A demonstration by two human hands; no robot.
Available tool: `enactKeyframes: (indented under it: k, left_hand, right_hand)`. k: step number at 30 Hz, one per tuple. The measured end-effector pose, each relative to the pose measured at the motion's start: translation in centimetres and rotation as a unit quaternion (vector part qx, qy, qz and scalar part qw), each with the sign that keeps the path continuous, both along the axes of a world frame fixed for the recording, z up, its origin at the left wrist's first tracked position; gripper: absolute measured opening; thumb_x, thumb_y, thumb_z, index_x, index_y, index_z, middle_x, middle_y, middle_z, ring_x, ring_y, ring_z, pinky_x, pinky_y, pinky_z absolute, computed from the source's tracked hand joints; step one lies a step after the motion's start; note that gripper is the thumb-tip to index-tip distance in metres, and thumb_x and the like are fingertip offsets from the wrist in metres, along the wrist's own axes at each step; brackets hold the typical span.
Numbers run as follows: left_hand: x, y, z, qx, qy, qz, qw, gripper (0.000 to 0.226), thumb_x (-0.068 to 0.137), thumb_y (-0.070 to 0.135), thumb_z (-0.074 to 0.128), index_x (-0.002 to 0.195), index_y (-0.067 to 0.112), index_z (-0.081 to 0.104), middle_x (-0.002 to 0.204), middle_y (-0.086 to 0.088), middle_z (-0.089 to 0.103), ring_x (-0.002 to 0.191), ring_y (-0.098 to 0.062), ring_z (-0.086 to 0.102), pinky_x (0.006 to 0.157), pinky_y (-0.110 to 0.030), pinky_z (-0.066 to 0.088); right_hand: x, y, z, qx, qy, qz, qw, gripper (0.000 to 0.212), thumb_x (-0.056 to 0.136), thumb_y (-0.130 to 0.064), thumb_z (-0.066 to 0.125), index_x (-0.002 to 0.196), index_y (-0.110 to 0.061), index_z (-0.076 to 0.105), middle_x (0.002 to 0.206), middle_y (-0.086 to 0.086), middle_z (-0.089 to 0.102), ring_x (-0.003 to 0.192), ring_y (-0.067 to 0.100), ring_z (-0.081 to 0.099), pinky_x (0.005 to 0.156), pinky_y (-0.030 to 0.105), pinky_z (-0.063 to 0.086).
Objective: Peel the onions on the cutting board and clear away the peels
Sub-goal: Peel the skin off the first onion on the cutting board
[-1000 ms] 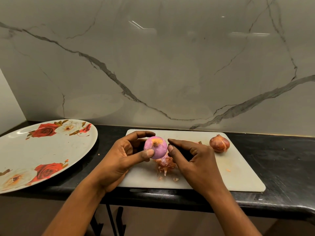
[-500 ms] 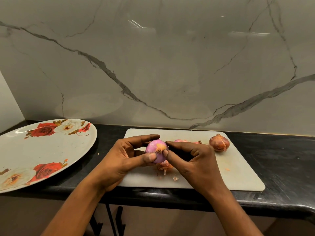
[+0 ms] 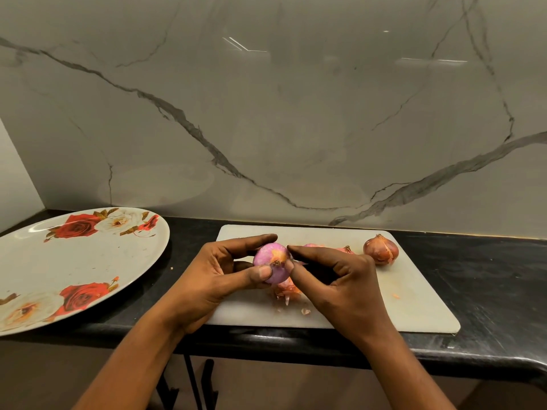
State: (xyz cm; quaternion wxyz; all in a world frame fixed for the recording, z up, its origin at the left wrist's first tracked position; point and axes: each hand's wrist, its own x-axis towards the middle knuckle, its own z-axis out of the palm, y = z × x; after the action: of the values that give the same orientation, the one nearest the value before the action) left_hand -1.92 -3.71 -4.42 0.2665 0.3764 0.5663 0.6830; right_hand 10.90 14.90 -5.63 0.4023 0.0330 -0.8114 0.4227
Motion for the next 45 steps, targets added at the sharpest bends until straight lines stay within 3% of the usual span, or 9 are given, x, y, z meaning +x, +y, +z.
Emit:
enactKeyframes:
  k: [7, 17, 23, 30, 35, 38, 42, 45]
  left_hand:
    - [-0.06, -0.16, -0.07, -0.014, 0.010, -0.017, 1.000, 0.054, 0.087, -0.001, 0.072, 0.139, 0.009, 0.064, 0.131, -0.012, 0.074, 0.119, -0.035, 0.072, 0.098, -0.035, 0.060]
    - [-0.04, -0.12, 0.00, -0.016, 0.010, -0.013, 1.000, 0.054, 0.086, -0.001, 0.072, 0.139, 0.008, 0.064, 0.130, -0.012, 0.074, 0.119, -0.035, 0.072, 0.099, -0.036, 0.060]
    - [-0.10, -0.24, 0.02, -0.023, 0.015, -0.017, 0.999, 0.055, 0.087, -0.001, 0.072, 0.140, 0.009, 0.063, 0.130, -0.012, 0.074, 0.119, -0.035, 0.072, 0.100, -0.037, 0.059]
    - [-0.03, -0.22, -0.20, -0.037, 0.040, -0.019, 0.998, 0.055, 0.088, -0.001, 0.073, 0.141, 0.010, 0.063, 0.129, -0.011, 0.074, 0.116, -0.035, 0.073, 0.099, -0.035, 0.059]
    - [-0.22, -0.14, -0.13, -0.030, 0.032, -0.015, 0.999, 0.056, 0.088, -0.001, 0.073, 0.141, 0.010, 0.063, 0.131, -0.012, 0.074, 0.119, -0.034, 0.072, 0.102, -0.039, 0.059]
    - [-0.27, -0.23, -0.21, -0.028, 0.027, -0.015, 0.999, 0.055, 0.089, -0.001, 0.073, 0.142, 0.010, 0.063, 0.131, -0.013, 0.073, 0.120, -0.036, 0.071, 0.103, -0.044, 0.058]
    - [-0.35, -0.40, -0.24, -0.032, 0.028, -0.014, 0.999, 0.055, 0.089, 0.000, 0.073, 0.142, 0.011, 0.063, 0.130, -0.013, 0.074, 0.119, -0.035, 0.072, 0.103, -0.041, 0.058]
    - [-0.28, -0.37, -0.18, -0.034, 0.024, -0.011, 0.999, 0.054, 0.088, 0.001, 0.073, 0.140, 0.012, 0.064, 0.128, -0.012, 0.075, 0.116, -0.035, 0.073, 0.099, -0.036, 0.059]
  right_hand:
    - [0.00, 0.34, -0.45, 0.028, 0.005, -0.008, 1.000, 0.019, 0.094, -0.020, 0.080, 0.113, -0.023, 0.083, 0.090, -0.013, 0.082, 0.073, 0.013, 0.077, 0.060, 0.042, 0.059]
    - [0.02, 0.25, -0.38, 0.013, -0.002, -0.004, 1.000, 0.021, 0.094, -0.019, 0.080, 0.113, -0.027, 0.082, 0.096, -0.020, 0.081, 0.076, 0.010, 0.079, 0.062, 0.043, 0.062]
    - [0.03, 0.36, -0.56, 0.022, 0.003, -0.005, 1.000, 0.020, 0.093, -0.018, 0.082, 0.112, -0.023, 0.082, 0.100, -0.015, 0.081, 0.083, 0.003, 0.079, 0.067, 0.037, 0.065]
    - [-0.18, 0.57, -0.67, 0.068, 0.009, -0.032, 0.997, 0.012, 0.096, -0.015, 0.078, 0.094, -0.022, 0.087, 0.072, -0.012, 0.075, 0.057, 0.013, 0.065, 0.053, 0.039, 0.051]
    - [0.05, 0.35, -0.41, 0.047, 0.022, -0.021, 0.998, 0.016, 0.096, -0.022, 0.074, 0.107, -0.028, 0.084, 0.088, -0.012, 0.081, 0.074, 0.013, 0.076, 0.062, 0.042, 0.061]
    - [0.18, 0.22, -0.28, 0.057, 0.014, -0.015, 0.998, 0.020, 0.096, -0.020, 0.076, 0.114, -0.027, 0.082, 0.093, -0.013, 0.082, 0.079, 0.010, 0.077, 0.064, 0.038, 0.062]
    - [0.18, 0.00, -0.54, 0.108, 0.023, -0.030, 0.993, 0.026, 0.095, -0.014, 0.078, 0.120, -0.022, 0.080, 0.101, -0.013, 0.082, 0.080, 0.000, 0.075, 0.066, 0.024, 0.060]
    - [0.25, -0.03, -0.67, 0.179, 0.031, -0.049, 0.982, 0.024, 0.096, -0.014, 0.076, 0.120, -0.018, 0.081, 0.103, -0.009, 0.082, 0.083, -0.001, 0.073, 0.069, 0.025, 0.059]
